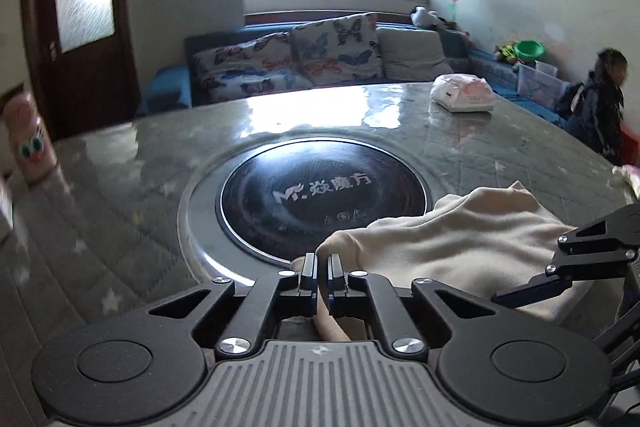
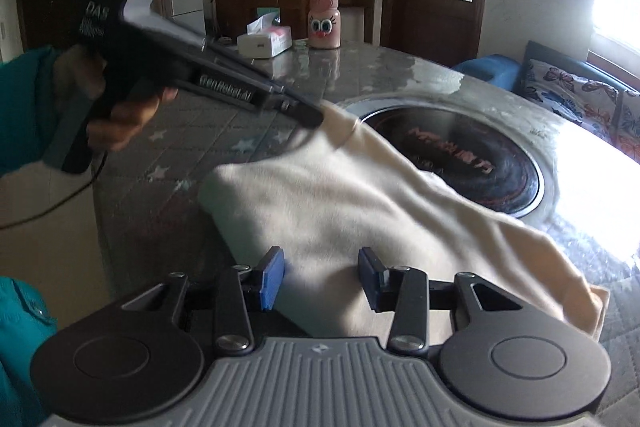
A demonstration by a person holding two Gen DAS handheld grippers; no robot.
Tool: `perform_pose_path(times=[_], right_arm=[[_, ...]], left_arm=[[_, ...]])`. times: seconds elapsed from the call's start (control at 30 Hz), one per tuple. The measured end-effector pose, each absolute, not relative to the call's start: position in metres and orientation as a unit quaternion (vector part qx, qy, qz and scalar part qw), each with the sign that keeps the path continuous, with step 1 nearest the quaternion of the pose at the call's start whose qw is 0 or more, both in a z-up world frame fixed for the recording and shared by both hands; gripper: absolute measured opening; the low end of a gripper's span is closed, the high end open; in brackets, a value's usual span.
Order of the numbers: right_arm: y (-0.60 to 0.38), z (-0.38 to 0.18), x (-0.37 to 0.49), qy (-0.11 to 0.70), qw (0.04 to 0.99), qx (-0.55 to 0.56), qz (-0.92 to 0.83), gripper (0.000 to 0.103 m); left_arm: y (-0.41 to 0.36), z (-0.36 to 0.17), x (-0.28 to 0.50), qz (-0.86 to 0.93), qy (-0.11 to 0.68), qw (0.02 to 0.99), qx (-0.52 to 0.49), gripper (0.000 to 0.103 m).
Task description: Fold clothes
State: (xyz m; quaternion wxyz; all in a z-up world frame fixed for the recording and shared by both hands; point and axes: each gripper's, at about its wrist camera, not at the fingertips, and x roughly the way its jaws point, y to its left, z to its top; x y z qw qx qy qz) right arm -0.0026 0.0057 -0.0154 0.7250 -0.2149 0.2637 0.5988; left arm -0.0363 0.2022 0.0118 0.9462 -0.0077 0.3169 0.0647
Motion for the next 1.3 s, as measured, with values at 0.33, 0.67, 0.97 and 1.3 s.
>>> perform_pose_path(times=[0.33, 0.67, 0.97, 1.3], right_arm=[[0.008, -0.004, 0.001, 0.262, 0.724, -0.197, 0.607, 0.041], [0.033, 0.004, -0.007, 0.249, 0.708, -0.187, 0.634, 0.04], [0.031, 0.001, -0.002, 0.261, 0.716, -0.166, 0.626, 0.04], [0.05, -0.023, -0.029, 0.234, 0.698, -0.233, 0.635, 0.04]], left_arm=[[0.238, -0.009, -0.034, 0.088, 0.352, 0.929, -0.072, 0.004], [0.228, -0.012, -0.025, 0.062, 0.361, 0.927, -0.078, 0.019], [0.207, 0.01, -0.03, 0.061, 0.317, 0.947, -0.011, 0.004], [0.222, -0.006, -0.018, 0.072, 0.338, 0.938, -0.02, 0.004]])
